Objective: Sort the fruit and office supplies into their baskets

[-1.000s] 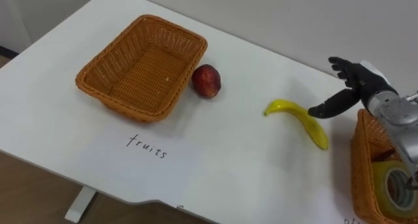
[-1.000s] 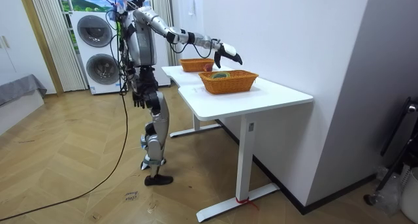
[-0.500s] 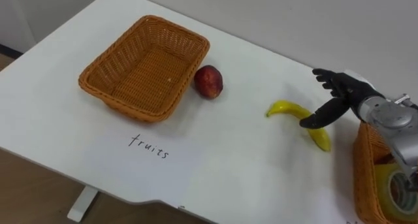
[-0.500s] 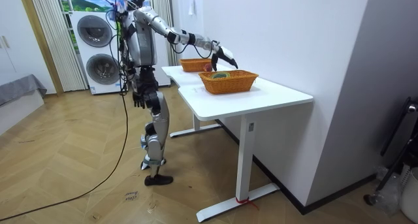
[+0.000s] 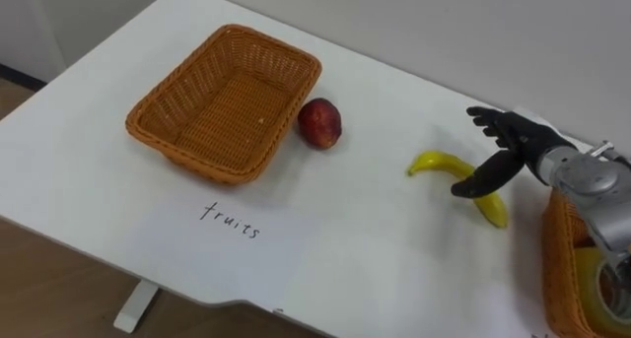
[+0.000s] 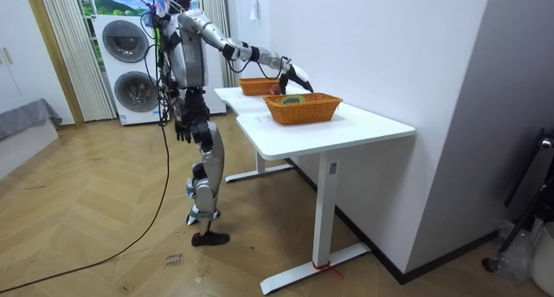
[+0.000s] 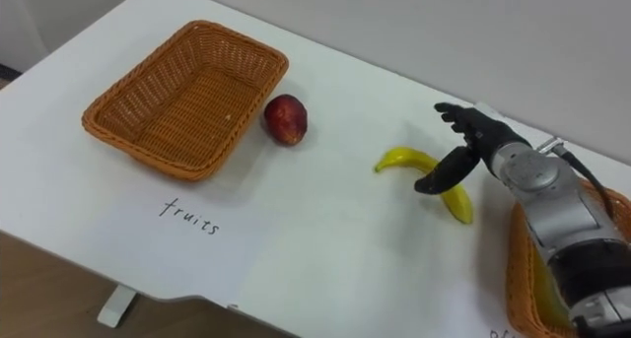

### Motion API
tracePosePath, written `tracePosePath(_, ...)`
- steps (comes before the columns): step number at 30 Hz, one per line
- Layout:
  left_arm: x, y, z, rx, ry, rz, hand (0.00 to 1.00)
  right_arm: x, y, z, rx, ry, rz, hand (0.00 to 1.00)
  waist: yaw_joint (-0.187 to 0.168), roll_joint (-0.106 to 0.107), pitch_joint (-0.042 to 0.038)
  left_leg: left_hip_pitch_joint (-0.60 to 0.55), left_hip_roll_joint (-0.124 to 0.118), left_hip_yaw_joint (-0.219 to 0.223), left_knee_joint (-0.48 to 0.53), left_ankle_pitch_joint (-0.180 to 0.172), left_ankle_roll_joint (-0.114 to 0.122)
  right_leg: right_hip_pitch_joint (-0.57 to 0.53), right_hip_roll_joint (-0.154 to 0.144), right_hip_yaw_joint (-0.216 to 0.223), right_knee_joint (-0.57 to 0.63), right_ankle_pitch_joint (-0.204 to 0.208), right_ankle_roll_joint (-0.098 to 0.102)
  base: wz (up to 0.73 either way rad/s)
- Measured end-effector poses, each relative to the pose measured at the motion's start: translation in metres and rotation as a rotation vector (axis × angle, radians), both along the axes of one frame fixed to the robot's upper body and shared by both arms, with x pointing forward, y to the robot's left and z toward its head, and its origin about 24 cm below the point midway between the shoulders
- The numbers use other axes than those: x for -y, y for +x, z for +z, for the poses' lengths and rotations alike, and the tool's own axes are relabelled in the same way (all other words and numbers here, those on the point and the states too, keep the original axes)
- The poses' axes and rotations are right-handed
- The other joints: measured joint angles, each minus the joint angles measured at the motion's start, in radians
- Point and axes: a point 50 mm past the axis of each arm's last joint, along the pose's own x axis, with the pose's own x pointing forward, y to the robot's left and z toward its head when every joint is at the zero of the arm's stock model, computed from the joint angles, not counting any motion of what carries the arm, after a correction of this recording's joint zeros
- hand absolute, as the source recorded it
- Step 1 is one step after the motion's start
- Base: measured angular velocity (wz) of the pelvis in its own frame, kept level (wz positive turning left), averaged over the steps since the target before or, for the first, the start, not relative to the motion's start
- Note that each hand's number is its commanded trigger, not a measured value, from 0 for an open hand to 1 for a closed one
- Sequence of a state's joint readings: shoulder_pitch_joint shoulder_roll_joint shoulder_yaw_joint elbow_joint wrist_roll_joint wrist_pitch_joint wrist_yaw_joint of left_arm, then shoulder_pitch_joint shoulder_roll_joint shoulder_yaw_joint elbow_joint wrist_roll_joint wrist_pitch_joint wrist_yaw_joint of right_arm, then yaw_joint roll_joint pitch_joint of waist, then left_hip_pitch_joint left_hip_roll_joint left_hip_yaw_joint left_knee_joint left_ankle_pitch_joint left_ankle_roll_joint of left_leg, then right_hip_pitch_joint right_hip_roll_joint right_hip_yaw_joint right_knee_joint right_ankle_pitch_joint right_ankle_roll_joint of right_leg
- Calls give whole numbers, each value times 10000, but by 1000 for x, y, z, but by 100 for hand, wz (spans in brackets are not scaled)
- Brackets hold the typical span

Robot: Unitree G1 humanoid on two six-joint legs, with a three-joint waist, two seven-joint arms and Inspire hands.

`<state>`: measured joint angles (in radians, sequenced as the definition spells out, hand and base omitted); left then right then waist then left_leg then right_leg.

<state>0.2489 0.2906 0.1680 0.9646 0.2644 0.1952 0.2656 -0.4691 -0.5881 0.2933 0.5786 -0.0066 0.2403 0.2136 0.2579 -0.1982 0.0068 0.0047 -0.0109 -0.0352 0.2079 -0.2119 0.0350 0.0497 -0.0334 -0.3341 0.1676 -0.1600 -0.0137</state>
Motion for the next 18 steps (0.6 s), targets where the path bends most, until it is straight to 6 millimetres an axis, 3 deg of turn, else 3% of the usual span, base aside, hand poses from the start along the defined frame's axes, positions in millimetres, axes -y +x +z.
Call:
tracePosePath(5, 1, 4, 0, 48, 43, -174, 0, 3, 0, -2, -7, -75, -189, 0, -2, 9, 1, -126, -12, -93, 63, 0, 0, -24, -17, -134, 1, 0, 0, 7)
tracePosePath(11, 2, 9, 0, 101, 26, -379, 0, 9, -2, -15, -724, -1265, -225, 0, 279, -84, -28, -255, -15, -240, 116, 11, -19, -81, -29, -358, 19, 0, -1, 6)
tracePosePath(14, 2, 15, 0, 250, 28, -418, 0, 20, -8, -24, -1170, -2238, -372, 0, 509, -199, 49, -487, -15, -274, 216, 21, -35, -242, -20, -383, 21, 5, -8, 8)
tracePosePath(15, 2, 15, 0, 265, 23, -430, 0, 23, -8, -25, -1224, -2529, -498, 0, 554, -245, 33, -606, -20, -309, 266, 20, -35, -320, -22, -390, 27, 9, -15, 10)
tracePosePath(18, 2, 18, 0, 437, -88, -174, 0, 30, -4, -20, -1065, -2976, -795, 0, 533, -206, 97, -753, -25, -344, 334, 19, -36, -401, -27, -506, 23, 26, -37, 5)
